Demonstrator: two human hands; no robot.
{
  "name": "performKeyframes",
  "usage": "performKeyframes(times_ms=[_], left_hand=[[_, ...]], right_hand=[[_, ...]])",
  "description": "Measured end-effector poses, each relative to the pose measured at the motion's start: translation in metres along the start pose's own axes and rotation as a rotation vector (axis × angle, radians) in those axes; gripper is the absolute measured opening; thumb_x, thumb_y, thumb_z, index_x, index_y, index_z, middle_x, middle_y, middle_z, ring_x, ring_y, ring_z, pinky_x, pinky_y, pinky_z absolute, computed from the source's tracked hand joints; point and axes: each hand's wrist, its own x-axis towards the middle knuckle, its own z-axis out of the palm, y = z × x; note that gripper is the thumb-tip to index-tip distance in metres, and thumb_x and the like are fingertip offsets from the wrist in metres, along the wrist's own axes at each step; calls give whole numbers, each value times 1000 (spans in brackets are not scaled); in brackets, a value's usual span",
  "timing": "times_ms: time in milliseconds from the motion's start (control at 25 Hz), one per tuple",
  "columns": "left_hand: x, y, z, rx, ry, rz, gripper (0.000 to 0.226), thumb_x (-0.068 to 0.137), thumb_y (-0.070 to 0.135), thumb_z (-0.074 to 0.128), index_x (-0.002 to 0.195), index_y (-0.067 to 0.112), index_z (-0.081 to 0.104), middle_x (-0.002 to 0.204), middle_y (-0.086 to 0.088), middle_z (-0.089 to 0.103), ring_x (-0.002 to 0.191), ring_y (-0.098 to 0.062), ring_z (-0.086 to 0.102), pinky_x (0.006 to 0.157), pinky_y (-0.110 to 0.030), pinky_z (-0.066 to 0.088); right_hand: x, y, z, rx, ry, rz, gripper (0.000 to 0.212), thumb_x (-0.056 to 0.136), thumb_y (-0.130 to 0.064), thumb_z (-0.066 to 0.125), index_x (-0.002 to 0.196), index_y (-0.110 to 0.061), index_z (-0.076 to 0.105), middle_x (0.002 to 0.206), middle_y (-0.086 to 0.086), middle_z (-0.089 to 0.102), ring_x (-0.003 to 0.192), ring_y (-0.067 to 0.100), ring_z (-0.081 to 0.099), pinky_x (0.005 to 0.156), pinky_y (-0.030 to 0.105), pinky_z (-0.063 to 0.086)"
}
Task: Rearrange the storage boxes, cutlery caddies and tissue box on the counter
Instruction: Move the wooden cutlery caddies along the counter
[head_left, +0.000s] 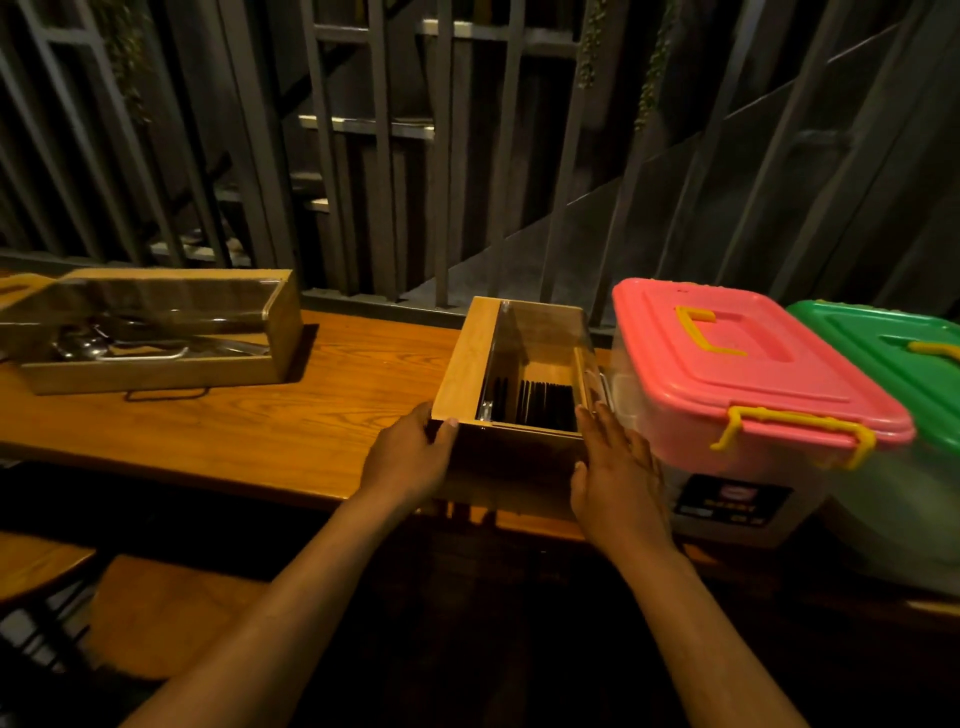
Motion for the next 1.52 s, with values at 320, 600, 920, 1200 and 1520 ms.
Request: performKeyframes(times_ms=[320,600,920,1200,1520], left_hand=[[-30,-67,-113,356,244,249,51,95,47,49,142,29,46,140,-3,54,130,-23,47,100,-40,45],[-24,-201,-246,574,263,148,59,96,52,39,150,33,26,157,-4,32,148,-27,18,118,-45,23],[6,-295,-346,622,241,13,59,96,53,39,150,34,25,157,-3,32,147,-27,20,118,-47,23],[60,-330,-375,578,241,-52,58,95,51,44,148,32,30,152,-4,39,143,-27,28,115,-45,27],[198,-358,-405,351,206,-154,52,95,43,49,143,28,38,141,-7,52,130,-31,46,99,-50,45]], right_hand=[[-2,-131,-1,80,56,-123,54,95,-41,45,147,-36,30,160,-3,23,149,23,12,119,51,10],[-5,-312,59,204,36,-203,52,94,-41,47,144,-36,36,158,-2,29,146,25,19,117,51,17],[4,-462,120,307,-47,-253,50,94,-41,49,142,-37,40,157,-1,32,146,25,22,117,51,22],[64,-521,159,333,-89,-309,48,93,-41,52,140,-38,42,155,-2,34,146,24,21,117,52,22],[98,-534,194,256,-195,-284,56,92,-41,53,144,-40,34,157,-2,28,146,24,18,116,48,26]])
